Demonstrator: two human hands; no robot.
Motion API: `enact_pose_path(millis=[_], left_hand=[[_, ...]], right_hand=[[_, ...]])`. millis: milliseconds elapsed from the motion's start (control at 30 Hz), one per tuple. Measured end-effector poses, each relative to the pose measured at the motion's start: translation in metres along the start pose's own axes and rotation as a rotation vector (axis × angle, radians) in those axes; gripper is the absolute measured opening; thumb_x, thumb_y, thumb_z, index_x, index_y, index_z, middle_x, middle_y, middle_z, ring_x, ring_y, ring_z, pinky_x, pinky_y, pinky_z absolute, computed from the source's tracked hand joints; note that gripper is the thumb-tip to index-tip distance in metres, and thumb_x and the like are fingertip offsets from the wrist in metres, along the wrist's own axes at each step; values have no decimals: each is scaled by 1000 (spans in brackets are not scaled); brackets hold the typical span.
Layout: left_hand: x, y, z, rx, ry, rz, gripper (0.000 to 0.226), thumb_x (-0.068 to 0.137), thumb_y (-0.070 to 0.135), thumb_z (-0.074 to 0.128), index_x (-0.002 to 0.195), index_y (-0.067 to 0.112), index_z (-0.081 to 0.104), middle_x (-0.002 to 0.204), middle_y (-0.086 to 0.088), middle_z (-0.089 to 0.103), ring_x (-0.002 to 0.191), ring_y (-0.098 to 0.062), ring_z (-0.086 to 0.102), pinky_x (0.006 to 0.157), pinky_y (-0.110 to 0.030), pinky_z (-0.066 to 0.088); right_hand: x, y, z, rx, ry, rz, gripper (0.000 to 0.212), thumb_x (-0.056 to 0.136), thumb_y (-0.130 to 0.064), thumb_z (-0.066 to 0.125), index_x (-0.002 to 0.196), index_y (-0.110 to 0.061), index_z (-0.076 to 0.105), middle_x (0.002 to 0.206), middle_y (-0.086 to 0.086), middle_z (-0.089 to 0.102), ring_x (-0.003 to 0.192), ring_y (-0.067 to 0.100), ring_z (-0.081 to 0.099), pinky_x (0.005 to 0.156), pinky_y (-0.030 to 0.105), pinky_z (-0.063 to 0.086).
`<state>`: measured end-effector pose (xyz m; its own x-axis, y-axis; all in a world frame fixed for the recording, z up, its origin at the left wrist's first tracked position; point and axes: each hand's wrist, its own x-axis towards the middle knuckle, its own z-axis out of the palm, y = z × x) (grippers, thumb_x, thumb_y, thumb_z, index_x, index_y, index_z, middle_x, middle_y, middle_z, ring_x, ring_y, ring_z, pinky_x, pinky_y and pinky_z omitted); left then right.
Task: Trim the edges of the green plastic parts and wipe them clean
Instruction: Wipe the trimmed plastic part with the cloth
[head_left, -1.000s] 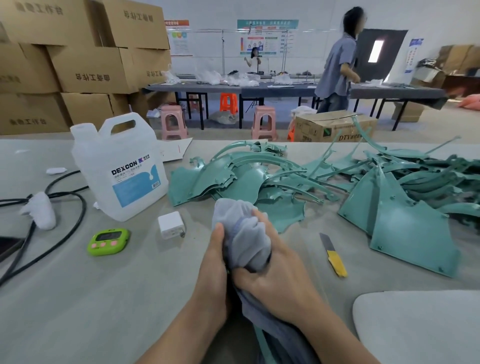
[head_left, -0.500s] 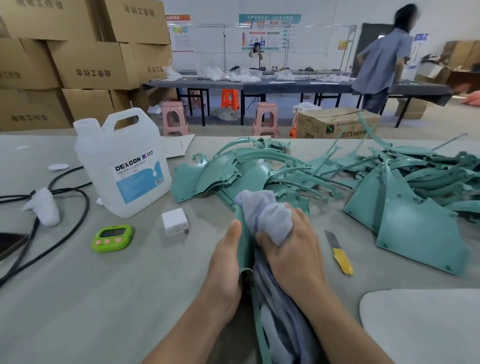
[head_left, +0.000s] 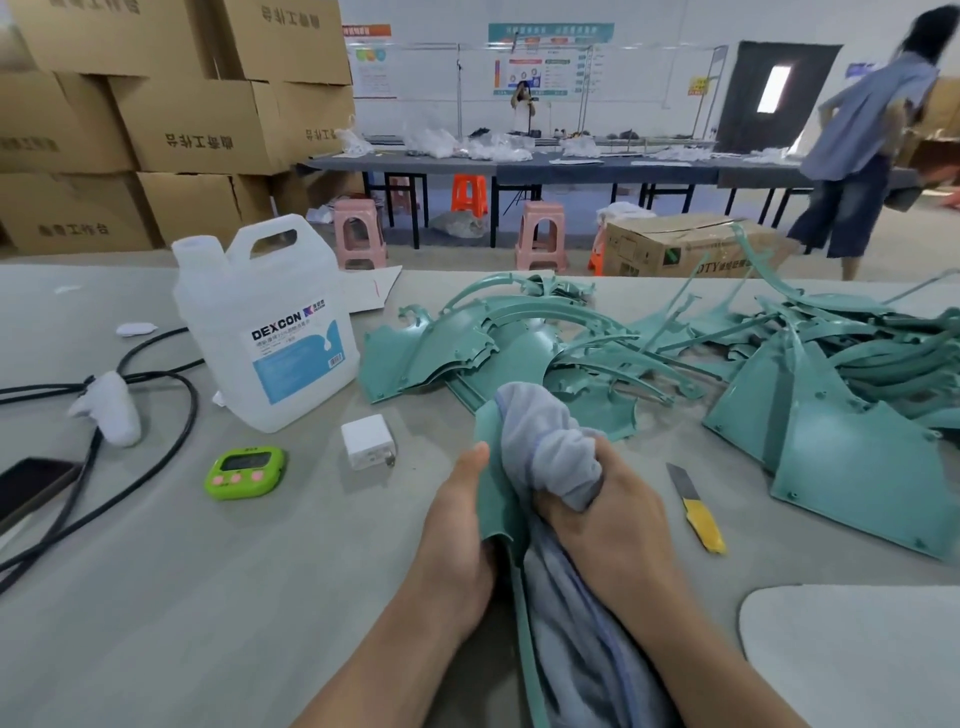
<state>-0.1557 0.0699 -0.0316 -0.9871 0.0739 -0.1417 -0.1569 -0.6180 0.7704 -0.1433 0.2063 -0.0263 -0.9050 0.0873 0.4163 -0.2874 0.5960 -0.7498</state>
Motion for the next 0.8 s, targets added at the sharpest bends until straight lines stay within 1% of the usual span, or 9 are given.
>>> enact_pose_path(millis=[100,200,267,367,500,567,633,700,800], left_hand=[[-4,2,4,36,29,-10,41,99,37,47,97,17,83,108,-12,76,96,-24,74,73,-31,60],[-3,-3,4,49,67,-56,46,100,30,44,80,5,78,85,-15,70,82,-27,66,73,-33,56],[-3,-4,5,4,79,-90,52,103,30,39,77,3,75,84,-18,68,81,-26,67,75,-32,58],[-7,2,6,12,36,-99,50,94,38,45,82,6,81,90,-16,74,82,-26,73,70,-33,61],[-4,5,0,101,112,-102,41,88,40,53,59,18,73,64,-7,63,63,-20,68,57,-27,56],[-3,3,-3,118,126,-132,29,78,42,61,59,19,66,62,-5,57,61,-19,62,55,-27,53],[-4,1,-3,138,114,-154,22,66,41,66,62,20,63,62,-5,53,59,-20,58,53,-28,51],[-4,0,1,92,84,-140,20,62,38,66,63,18,67,63,-6,58,58,-21,60,55,-29,52],[-3,-1,2,40,62,-117,25,69,27,68,87,10,74,84,-9,71,79,-22,68,75,-30,56]], right_hand=[[-6,2,-8,-59,-36,23,33,79,-33,76,91,-52,51,84,-28,64,75,-12,57,59,11,42],[-14,-3,-10,-111,-146,-3,27,69,-49,66,91,-37,56,78,-17,64,67,4,60,56,29,47],[-16,-6,-12,-108,-178,-20,34,67,-59,65,88,-33,60,71,-12,63,65,5,61,60,32,50],[-17,-13,-17,-57,-232,8,35,64,-59,75,84,-32,64,73,-13,68,68,3,64,63,32,53],[-16,-21,-26,71,-354,112,35,60,-57,78,80,-29,70,74,-14,72,68,3,68,64,36,58],[-14,-20,-30,126,-431,169,38,59,-55,78,81,-24,73,75,-9,74,70,9,71,68,41,59],[-12,-17,-32,173,-371,257,38,57,-54,79,79,-24,74,72,-7,75,68,10,71,65,40,60],[-15,-15,-27,85,-188,265,32,58,-56,75,75,-29,69,63,-9,70,57,9,66,55,36,56],[-14,-12,-14,-188,63,154,33,69,-63,63,76,-31,55,63,-7,63,62,18,62,53,32,45]])
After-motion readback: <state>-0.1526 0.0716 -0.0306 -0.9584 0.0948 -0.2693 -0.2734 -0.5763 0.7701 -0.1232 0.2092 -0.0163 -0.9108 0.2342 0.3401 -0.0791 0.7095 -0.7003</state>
